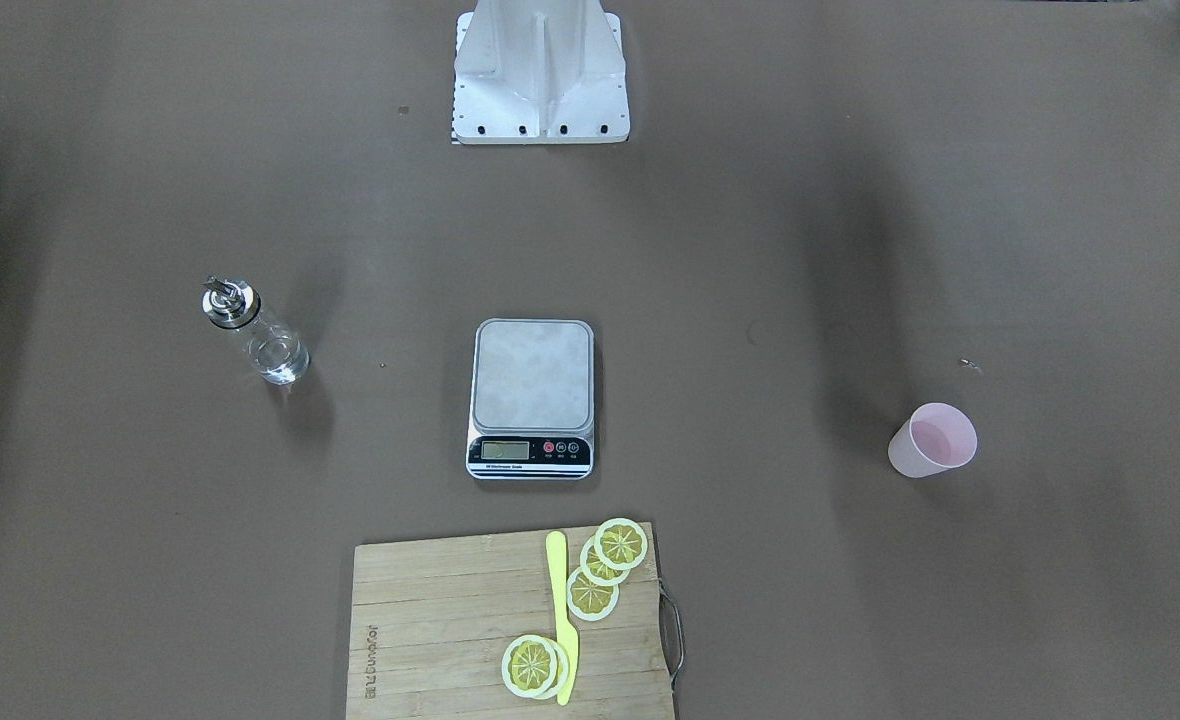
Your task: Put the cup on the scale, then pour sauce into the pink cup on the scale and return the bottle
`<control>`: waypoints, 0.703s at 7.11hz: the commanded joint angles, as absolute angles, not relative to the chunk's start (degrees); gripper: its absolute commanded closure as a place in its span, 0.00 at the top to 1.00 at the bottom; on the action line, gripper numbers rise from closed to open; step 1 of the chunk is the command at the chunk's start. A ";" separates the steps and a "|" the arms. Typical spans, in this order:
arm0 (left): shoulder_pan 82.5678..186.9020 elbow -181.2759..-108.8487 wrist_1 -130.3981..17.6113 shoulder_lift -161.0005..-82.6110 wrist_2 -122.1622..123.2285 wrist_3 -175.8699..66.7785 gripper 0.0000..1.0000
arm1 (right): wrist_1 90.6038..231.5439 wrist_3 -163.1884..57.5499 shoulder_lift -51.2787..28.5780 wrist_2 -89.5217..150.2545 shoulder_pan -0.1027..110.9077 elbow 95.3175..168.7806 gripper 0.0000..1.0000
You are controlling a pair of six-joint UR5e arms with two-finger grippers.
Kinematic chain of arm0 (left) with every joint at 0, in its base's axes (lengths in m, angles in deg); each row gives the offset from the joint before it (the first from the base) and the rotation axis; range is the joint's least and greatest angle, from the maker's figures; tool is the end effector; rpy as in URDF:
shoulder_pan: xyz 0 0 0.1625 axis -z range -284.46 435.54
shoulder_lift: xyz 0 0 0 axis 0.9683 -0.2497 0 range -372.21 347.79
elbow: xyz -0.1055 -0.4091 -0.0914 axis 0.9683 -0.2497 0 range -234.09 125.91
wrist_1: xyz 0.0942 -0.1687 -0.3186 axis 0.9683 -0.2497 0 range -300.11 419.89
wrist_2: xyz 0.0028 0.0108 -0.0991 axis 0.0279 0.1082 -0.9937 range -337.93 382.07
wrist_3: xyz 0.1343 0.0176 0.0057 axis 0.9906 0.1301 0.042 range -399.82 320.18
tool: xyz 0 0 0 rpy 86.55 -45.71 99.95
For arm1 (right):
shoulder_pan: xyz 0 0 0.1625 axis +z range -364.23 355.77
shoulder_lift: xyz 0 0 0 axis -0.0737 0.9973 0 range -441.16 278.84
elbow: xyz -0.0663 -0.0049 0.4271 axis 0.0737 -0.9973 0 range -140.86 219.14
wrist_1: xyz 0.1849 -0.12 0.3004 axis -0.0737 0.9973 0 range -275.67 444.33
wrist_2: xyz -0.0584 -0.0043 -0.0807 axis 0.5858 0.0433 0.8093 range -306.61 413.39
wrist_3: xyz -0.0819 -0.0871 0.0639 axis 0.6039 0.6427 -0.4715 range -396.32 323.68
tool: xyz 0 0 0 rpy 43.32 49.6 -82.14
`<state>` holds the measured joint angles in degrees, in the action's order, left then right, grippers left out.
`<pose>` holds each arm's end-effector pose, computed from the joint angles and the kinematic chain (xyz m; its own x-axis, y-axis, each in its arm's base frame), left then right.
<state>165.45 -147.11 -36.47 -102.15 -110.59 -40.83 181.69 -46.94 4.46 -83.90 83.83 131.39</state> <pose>-0.0408 -0.4616 0.6591 0.7352 0.0933 -0.6714 0.0115 0.9886 0.1499 0.0175 -0.4781 0.6465 0.6729 0.1709 0.7198 -0.0918 0.9847 -0.1481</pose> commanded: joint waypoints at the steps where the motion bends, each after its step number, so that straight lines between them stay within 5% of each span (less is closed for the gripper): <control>1: 165.36 -147.08 -36.44 -102.30 -109.77 -40.61 0.99 | 181.62 -46.95 4.27 -83.98 83.84 131.78 1.00; 5: 165.28 -148.31 -36.44 -102.74 -110.12 -41.04 0.99 | 181.62 -46.87 4.01 -83.90 83.84 132.48 1.00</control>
<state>165.34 -147.88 -36.42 -102.51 -109.89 -40.82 181.62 -46.90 4.04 -83.91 83.84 132.41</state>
